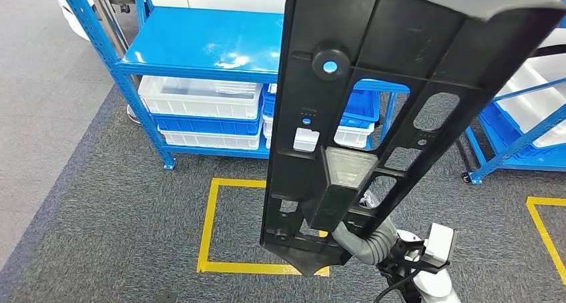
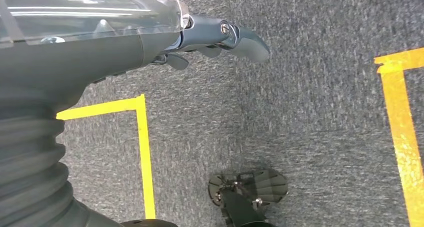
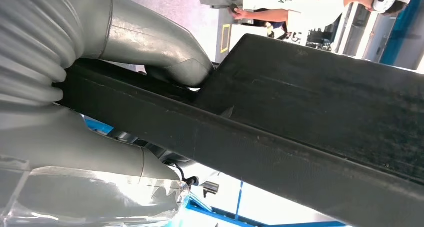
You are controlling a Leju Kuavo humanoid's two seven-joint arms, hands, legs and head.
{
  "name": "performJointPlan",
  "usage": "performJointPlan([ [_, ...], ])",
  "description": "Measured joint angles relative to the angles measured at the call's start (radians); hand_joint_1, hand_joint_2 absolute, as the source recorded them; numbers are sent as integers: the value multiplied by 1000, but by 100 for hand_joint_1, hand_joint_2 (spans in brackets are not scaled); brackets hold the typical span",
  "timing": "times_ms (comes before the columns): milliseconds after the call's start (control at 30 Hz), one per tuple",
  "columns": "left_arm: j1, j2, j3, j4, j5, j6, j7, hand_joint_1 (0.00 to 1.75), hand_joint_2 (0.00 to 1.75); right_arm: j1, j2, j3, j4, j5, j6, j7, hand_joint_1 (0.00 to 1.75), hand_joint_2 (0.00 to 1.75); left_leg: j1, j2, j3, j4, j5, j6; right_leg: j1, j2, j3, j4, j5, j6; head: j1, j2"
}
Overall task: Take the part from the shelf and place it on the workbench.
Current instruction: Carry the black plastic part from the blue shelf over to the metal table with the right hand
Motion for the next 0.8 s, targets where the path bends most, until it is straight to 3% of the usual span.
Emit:
performJointPlan([
  [67,-3,-1,0,0,1,1,-1,0,175,-8,0,0,1,-1,0,0,173,175,-3,1,-4,1,3,-8,6,0,46,-97,26,-12,0,0],
  [167,-6,-3,0,0,2,2,-1,0,175,-17,0,1,4,-5,1,0,173,175,-3,3,-10,0,8,-24,7,0,47,-119,30,-23,0,0],
  [233,-8,-4,0,0,2,3,0,0,175,-23,0,1,6,-7,2,1,173,175,-2,3,-24,31,-18,-34,2,0,48,-131,40,-33,0,0],
  [333,-9,-4,0,0,4,6,2,0,175,-28,1,3,12,-10,6,2,173,175,0,2,-96,210,-115,-44,1,5,44,-134,47,-40,0,0],
  [367,-9,-3,0,0,5,7,3,0,175,-28,1,4,15,-10,8,2,173,175,1,2,-117,263,-133,-47,1,9,42,-132,47,-40,0,0],
  [400,-8,-3,1,0,6,7,4,0,175,-28,2,5,18,-10,11,2,173,175,2,2,-123,283,-132,-49,1,14,41,-129,47,-40,0,0],
  [433,-8,-3,1,0,6,7,4,0,175,-29,2,7,21,-10,13,2,173,175,4,1,-109,261,-111,-50,0,22,40,-126,47,-39,0,0],
  [467,-8,-2,1,0,6,8,4,0,175,-31,2,9,23,-10,15,2,173,175,6,-3,-78,203,-78,-50,0,30,39,-122,45,-38,0,0],
  [533,-8,-2,2,0,7,8,4,0,175,-37,3,12,27,-11,16,3,173,175,12,-35,-13,72,-30,-48,0,48,33,-111,42,-30,0,0],
  [567,-8,-2,2,0,7,9,4,0,175,-42,5,13,28,-11,16,3,173,175,13,-49,5,33,-22,-46,0,57,27,-105,42,-24,0,0],
  [600,-8,-2,2,0,7,9,4,0,175,-46,6,14,30,-11,16,4,173,175,13,-58,10,19,-25,-42,0,65,19,-101,44,-18,0,0],
  [667,-9,-2,3,0,7,9,4,0,175,-50,7,15,32,-12,16,6,173,175,12,-46,7,15,-22,-30,-2,79,9,-102,49,-5,0,0],
  [733,-11,-2,3,0,7,10,4,0,175,-52,7,15,34,-13,16,9,173,175,13,-28,7,9,-15,-17,-4,62,-5,-78,33,6,0,0],
  [800,-10,-2,3,0,6,10,4,0,175,-54,7,16,34,-13,14,12,173,175,13,-9,7,5,-13,-9,-5,28,-52,22,-22,14,0,0],
])
